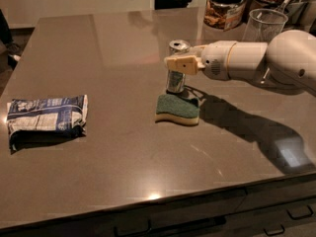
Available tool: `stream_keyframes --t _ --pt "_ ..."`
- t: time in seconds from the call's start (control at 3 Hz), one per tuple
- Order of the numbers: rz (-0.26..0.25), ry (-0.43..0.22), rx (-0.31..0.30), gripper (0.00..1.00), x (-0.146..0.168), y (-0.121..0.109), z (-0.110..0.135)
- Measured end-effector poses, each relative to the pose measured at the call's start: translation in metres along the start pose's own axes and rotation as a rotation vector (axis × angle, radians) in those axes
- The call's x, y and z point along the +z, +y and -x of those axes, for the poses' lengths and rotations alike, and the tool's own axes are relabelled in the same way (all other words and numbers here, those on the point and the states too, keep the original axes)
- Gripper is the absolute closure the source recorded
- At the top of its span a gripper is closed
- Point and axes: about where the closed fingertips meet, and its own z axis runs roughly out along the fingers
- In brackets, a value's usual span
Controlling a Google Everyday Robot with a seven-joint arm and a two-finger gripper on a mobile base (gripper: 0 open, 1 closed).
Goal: Move redbull can near sponge
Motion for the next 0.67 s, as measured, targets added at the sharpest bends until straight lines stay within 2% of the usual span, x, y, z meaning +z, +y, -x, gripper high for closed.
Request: stream_keyframes --t 0.67 --pt "0.007 0.012 -0.005 0.36 -0.0010 0.0063 -0.0083"
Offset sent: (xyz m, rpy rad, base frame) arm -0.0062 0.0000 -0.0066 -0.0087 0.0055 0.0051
